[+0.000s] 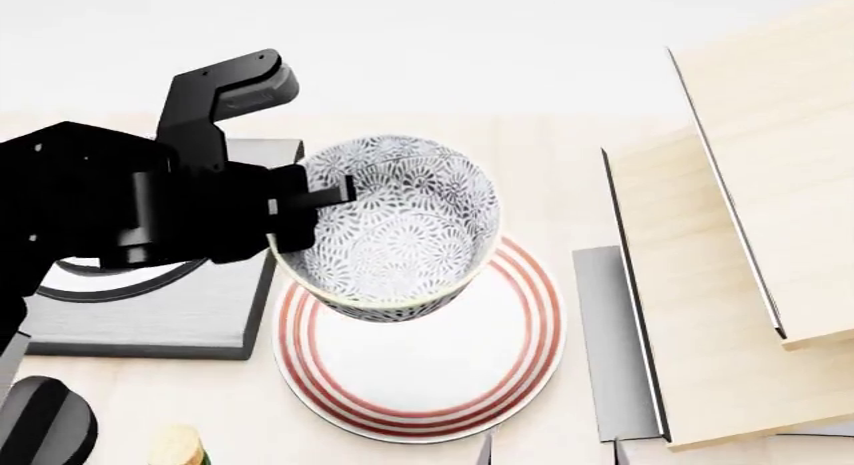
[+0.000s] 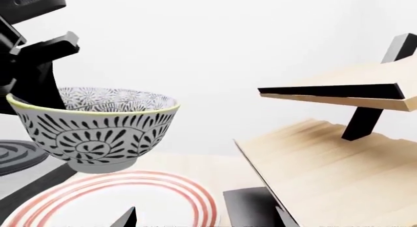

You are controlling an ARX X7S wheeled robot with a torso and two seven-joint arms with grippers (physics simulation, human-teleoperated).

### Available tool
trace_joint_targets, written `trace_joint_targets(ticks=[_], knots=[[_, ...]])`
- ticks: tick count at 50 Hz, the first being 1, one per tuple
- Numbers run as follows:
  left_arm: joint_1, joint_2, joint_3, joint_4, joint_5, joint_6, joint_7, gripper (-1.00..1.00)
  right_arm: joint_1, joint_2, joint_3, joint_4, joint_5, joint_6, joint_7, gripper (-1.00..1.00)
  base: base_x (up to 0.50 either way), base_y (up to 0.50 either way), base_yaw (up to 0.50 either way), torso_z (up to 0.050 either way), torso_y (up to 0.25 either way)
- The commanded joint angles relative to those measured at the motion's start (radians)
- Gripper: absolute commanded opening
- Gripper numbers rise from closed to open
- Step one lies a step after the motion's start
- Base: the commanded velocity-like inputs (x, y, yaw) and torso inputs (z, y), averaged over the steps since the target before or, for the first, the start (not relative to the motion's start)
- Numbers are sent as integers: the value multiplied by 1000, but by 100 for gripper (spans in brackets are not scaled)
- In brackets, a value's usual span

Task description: Pick up the akita bowl and put it on the plate.

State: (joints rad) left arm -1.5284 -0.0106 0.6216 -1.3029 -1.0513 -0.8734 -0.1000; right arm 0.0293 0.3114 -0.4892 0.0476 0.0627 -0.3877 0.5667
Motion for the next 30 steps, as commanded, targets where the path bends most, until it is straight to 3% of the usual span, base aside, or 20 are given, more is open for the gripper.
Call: trace_joint_targets(ticks=[1,3,20,30], knots=[[11,10,-19,-5,-3,46,16,-100,3,-2,-6,12,1,-3,-1,100,0,0,0,0,0],[17,10,2,-5,-23,56,5,-100,5,-3,-7,14,2,-2,-1,100,0,0,0,0,-197],[47,10,-300,-6,144,31,50,-100,8,-2,-11,22,2,-9,2,100,0,0,0,0,-22],[86,10,-450,-6,227,70,3,-100,9,-4,-19,29,2,-13,0,100,0,0,0,0,0]])
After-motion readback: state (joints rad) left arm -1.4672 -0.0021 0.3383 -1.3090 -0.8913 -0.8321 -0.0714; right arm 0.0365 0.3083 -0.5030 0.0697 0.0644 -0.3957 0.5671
